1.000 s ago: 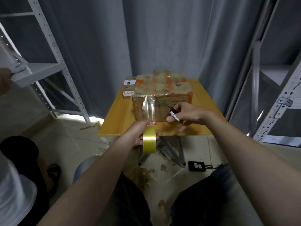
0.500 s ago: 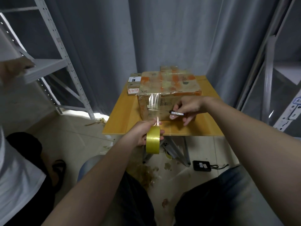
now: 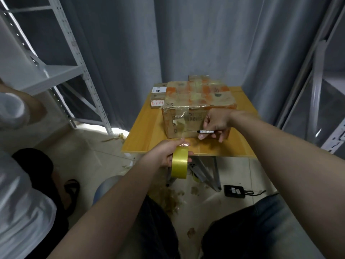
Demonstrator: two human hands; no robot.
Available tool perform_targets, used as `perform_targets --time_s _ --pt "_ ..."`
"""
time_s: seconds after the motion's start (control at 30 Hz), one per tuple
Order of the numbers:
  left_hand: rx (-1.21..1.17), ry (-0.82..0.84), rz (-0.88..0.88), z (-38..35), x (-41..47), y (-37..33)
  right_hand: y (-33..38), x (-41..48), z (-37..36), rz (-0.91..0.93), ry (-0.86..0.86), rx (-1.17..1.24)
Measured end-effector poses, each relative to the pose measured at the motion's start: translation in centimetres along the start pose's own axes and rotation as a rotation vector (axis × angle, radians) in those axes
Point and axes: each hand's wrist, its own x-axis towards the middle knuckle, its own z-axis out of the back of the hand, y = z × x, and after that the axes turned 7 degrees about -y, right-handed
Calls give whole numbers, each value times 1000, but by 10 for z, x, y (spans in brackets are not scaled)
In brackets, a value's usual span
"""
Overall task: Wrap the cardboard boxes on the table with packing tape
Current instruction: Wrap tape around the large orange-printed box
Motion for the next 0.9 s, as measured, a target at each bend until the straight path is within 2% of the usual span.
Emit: perform_targets --time_s 0.07,0.13,0.3,0.37,0.43,0.5,0.57,0.67,0.77,0.9 --pt "60 23 19 -1 1 5 4 -1 -8 -29 12 -69" --pt "100 47 39 -1 -1 10 4 -3 -14 -17 -49 -104" --pt "194 170 86 -2 -10 12 6 -24 -18 161 -208 -15" --pt "234 205 76 -8 -14 10 6 -33 -21 294 -404 183" --pt "229 213 59 -15 -16 8 3 -41 -23 401 -662 506" --pt "219 212 41 -22 -18 4 -6 -47 -20 407 -898 763" --pt "230 208 27 -27 -19 0 -25 -49 -16 278 -1105 854" --pt "246 210 14 -33 -22 -6 -69 -49 -15 -114 -1258 750" --pt "245 209 -11 -37 -25 -11 -108 -49 -28 -379 -1169 488" --pt "238 212 -65 -41 -27 -17 -120 -41 -44 -496 -876 120"
